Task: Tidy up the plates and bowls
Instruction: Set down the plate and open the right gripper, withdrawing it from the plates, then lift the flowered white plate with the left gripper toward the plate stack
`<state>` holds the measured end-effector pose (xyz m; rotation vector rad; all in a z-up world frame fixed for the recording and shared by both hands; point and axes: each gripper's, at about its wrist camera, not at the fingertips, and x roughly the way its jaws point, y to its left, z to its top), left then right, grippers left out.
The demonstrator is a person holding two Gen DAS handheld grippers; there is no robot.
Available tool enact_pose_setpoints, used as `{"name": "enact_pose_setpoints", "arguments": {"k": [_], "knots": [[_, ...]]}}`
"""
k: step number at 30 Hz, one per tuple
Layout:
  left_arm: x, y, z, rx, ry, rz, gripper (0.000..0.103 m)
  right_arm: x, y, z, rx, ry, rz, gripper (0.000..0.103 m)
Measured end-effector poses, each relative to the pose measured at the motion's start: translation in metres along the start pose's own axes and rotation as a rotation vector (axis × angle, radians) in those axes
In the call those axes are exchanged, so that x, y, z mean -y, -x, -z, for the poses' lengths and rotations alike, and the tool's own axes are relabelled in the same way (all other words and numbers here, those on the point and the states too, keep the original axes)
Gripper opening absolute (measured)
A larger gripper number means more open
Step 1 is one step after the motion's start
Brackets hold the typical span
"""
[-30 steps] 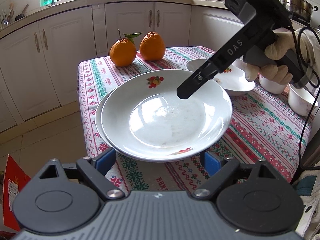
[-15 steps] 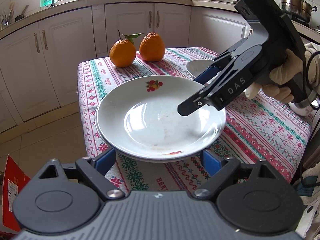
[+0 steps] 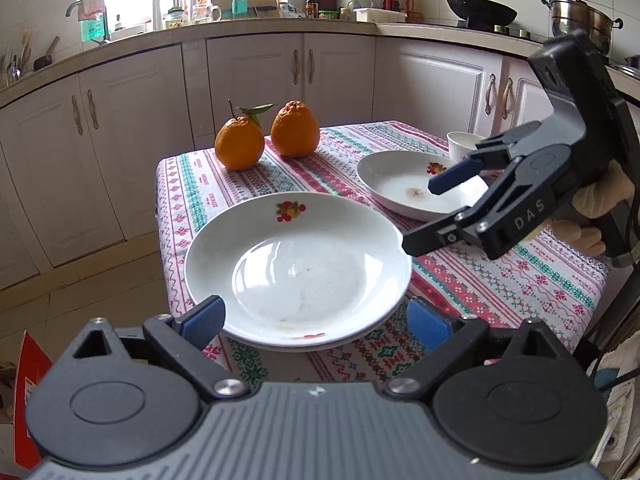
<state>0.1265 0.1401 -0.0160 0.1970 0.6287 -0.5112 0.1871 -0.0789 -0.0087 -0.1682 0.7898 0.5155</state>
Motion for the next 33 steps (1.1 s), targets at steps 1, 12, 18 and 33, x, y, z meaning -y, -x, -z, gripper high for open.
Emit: {"name": "enact_pose_setpoints", "arguments": {"k": [1, 12, 18, 33], "knots": [[0.003, 0.001, -0.003, 0.007, -0.008, 0.004, 0.098, 0.003, 0.005, 0.006, 0.003, -0.019, 0.015, 0.103], [0.053, -0.008, -0.027, 0.035, -0.068, 0.088, 0.099, 0.040, 0.030, 0.066, 0.013, -0.145, 0.209, 0.103], [0.066, -0.020, -0.037, 0.019, -0.077, 0.105, 0.099, 0.050, 0.021, 0.083, -0.019, -0.146, 0.224, 0.103], [0.062, -0.108, -0.115, -0.069, -0.082, 0.202, 0.099, 0.075, -0.011, 0.072, 0.000, -0.181, 0.241, 0.103]]}}
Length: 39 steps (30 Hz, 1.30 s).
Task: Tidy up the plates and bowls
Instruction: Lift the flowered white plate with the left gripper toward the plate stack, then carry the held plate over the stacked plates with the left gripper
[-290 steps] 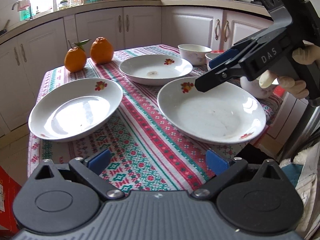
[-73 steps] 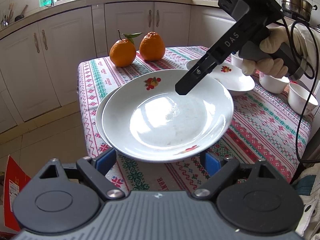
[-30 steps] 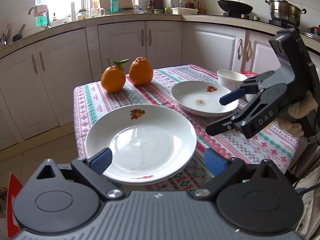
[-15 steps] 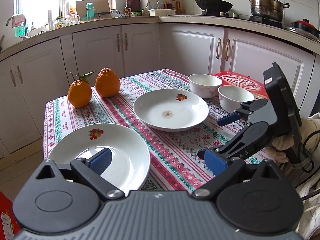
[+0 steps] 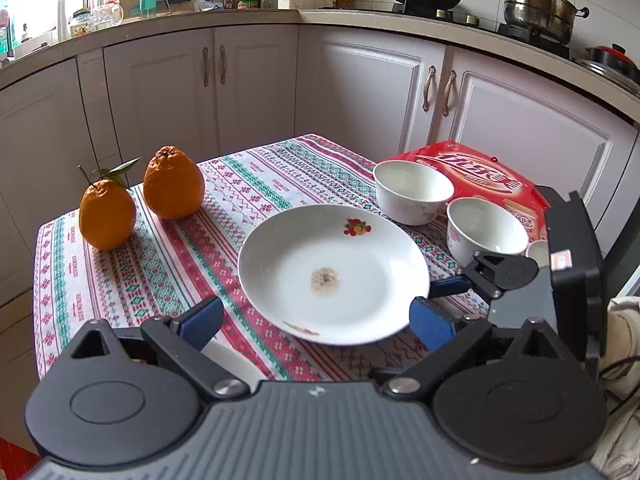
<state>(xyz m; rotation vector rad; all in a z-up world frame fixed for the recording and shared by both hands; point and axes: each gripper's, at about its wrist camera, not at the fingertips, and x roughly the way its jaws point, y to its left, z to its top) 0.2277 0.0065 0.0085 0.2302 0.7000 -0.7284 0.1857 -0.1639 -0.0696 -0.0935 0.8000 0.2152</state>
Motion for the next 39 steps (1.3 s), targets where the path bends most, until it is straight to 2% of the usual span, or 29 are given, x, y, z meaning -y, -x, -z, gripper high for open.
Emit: {"name": "enact_pose_setpoints", "arguments": {"k": [7, 14, 21, 23, 32, 37, 39], "knots": [[-0.019, -0.070, -0.039, -0.106, -0.012, 0.049, 0.099, 0.001, -0.004, -0.002, 0.014, -0.018, 0.017, 0.103], [-0.037, -0.138, -0.053, -0.240, 0.002, 0.082, 0.099, 0.003, -0.004, -0.003, 0.011, -0.003, 0.001, 0.103], [-0.041, -0.163, -0.051, -0.324, 0.020, 0.145, 0.099, 0.004, -0.002, -0.001, 0.018, 0.005, -0.009, 0.103], [-0.042, -0.164, -0.049, -0.319, 0.031, 0.149, 0.102, 0.004, -0.001, 0.000, 0.021, 0.006, -0.010, 0.103], [-0.048, -0.165, -0.052, -0.314, 0.041, 0.175, 0.102, 0.005, 0.000, 0.001, 0.019, 0.005, -0.011, 0.103], [-0.059, -0.161, -0.050, -0.258, 0.184, 0.178, 0.102, 0.004, 0.000, 0.001, 0.020, 0.006, -0.011, 0.103], [-0.063, -0.162, -0.050, -0.255, 0.192, 0.193, 0.102, 0.004, 0.000, 0.001, 0.018, 0.005, -0.011, 0.103]]}}
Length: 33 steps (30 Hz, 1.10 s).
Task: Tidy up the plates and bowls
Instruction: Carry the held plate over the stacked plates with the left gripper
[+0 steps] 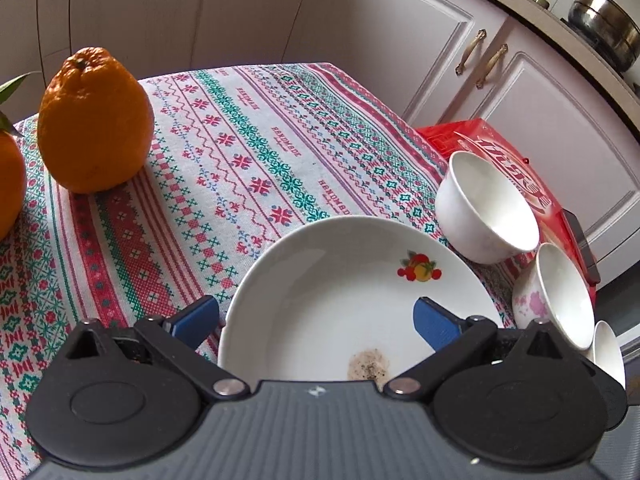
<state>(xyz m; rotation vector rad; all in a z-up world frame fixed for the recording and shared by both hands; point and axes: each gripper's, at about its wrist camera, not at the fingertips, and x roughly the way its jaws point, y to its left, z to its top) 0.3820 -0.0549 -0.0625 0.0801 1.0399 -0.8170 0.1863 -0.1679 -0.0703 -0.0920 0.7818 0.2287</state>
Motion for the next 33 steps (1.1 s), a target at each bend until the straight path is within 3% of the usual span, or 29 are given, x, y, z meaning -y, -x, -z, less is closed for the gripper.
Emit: {"name": "enact_pose_setpoints", "arguments": {"k": [9, 23, 33], "knots": [[0.015, -0.004, 0.005, -0.026, -0.164, -0.050, 0.102, 0.001, 0.000, -0.001, -0.008, 0.006, -0.008, 0.103], [0.015, -0.011, -0.010, -0.083, -0.184, -0.053, 0.102, 0.005, -0.005, -0.008, 0.011, 0.030, 0.046, 0.103], [0.016, -0.013, -0.019, -0.168, -0.247, -0.045, 0.094, 0.007, -0.009, -0.011, 0.017, 0.021, 0.048, 0.103]]}}
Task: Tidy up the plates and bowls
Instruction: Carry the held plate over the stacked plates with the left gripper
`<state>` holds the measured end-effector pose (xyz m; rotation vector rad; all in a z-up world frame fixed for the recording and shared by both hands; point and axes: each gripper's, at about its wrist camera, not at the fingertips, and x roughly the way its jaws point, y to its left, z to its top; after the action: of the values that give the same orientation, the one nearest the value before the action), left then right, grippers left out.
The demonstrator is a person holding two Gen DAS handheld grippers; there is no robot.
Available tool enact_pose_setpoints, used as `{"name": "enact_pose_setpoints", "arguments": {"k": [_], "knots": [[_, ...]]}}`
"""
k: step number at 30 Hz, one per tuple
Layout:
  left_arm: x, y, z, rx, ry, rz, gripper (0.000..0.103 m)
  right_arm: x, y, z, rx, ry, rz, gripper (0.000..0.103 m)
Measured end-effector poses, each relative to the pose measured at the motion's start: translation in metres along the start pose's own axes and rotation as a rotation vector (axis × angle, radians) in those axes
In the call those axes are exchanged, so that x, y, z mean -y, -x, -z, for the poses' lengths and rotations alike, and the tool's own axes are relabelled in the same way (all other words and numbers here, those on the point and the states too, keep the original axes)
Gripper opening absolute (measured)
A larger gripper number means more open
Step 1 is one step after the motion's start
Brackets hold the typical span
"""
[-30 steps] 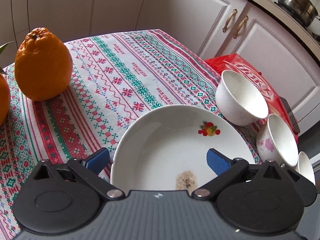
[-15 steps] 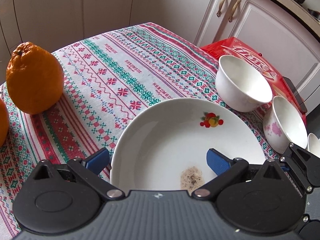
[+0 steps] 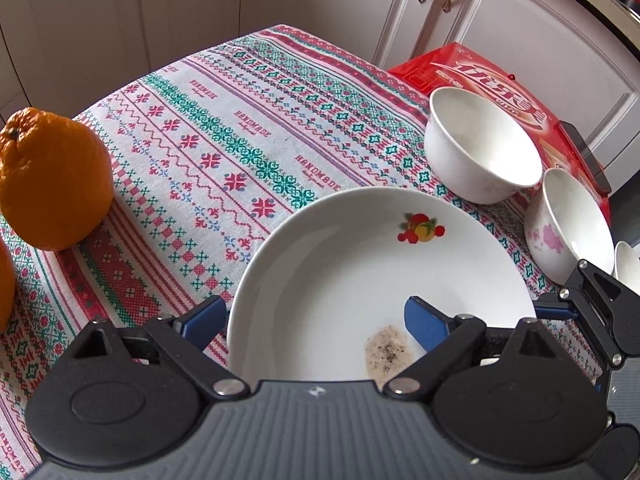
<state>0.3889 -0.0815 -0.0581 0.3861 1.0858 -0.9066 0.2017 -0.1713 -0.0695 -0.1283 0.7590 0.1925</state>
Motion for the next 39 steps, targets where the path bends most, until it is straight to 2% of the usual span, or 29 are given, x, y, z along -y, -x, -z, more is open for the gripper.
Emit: {"name": "enact_pose_setpoints", "arguments": {"k": [6, 11, 16, 30, 39], "knots": [[-0.002, 0.000, -0.008, -0.056, -0.038, 0.002, 0.083, 0.002, -0.002, 0.001, 0.005, -0.011, -0.004, 0.103], [-0.003, -0.001, -0.011, -0.072, -0.039, 0.021, 0.082, 0.001, 0.000, 0.001, 0.007, -0.018, -0.004, 0.103], [0.000, -0.001, -0.013, -0.081, -0.062, 0.045, 0.077, 0.002, -0.001, 0.000, 0.007, -0.018, -0.008, 0.103], [-0.001, 0.011, 0.002, -0.075, -0.027, 0.058, 0.076, -0.004, 0.008, -0.003, -0.003, 0.026, -0.028, 0.103], [0.008, 0.049, 0.016, -0.016, -0.006, 0.038, 0.076, -0.015, 0.033, -0.010, 0.021, 0.063, -0.050, 0.103]]}}
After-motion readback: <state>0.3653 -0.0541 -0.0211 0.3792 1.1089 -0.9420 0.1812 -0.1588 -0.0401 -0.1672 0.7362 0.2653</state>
